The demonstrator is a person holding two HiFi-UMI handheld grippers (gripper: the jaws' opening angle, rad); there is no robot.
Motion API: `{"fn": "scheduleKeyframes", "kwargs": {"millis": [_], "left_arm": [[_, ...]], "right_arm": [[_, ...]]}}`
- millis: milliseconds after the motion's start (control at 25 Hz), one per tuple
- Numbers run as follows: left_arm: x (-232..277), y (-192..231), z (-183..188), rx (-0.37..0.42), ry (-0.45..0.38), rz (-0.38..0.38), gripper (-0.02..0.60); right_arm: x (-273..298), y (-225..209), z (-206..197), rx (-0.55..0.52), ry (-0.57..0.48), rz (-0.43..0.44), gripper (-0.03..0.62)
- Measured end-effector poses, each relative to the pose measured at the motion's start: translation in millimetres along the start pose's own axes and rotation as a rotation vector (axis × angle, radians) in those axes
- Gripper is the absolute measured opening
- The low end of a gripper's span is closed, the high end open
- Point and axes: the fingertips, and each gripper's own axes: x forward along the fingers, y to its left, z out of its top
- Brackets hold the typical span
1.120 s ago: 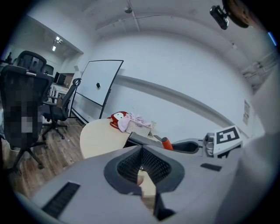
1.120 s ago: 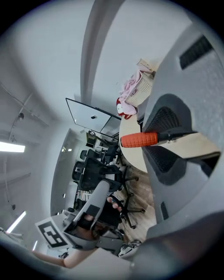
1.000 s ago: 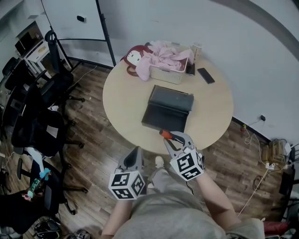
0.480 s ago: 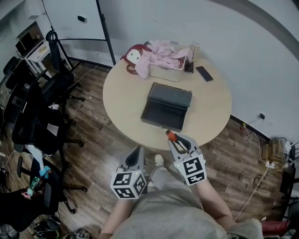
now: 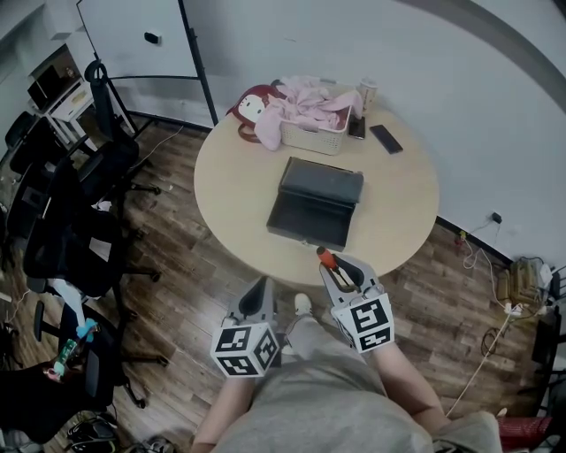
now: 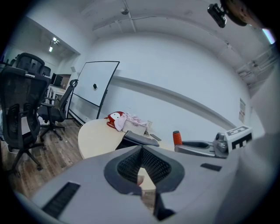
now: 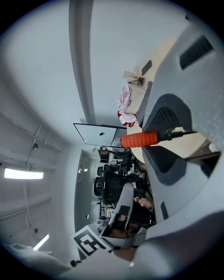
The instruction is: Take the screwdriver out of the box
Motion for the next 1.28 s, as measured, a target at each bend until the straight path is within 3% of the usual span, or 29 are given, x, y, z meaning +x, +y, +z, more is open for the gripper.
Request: {"fn": "scheduleKeyframes", "kwargs": {"millis": [1280], "left_arm": [[12.7, 12.1, 6.4, -0.003, 0.004, 0.009, 0.003]], "right_arm": [[11.5, 0.3, 21.9, 0.082, -0.061, 0.041, 0.084]]}}
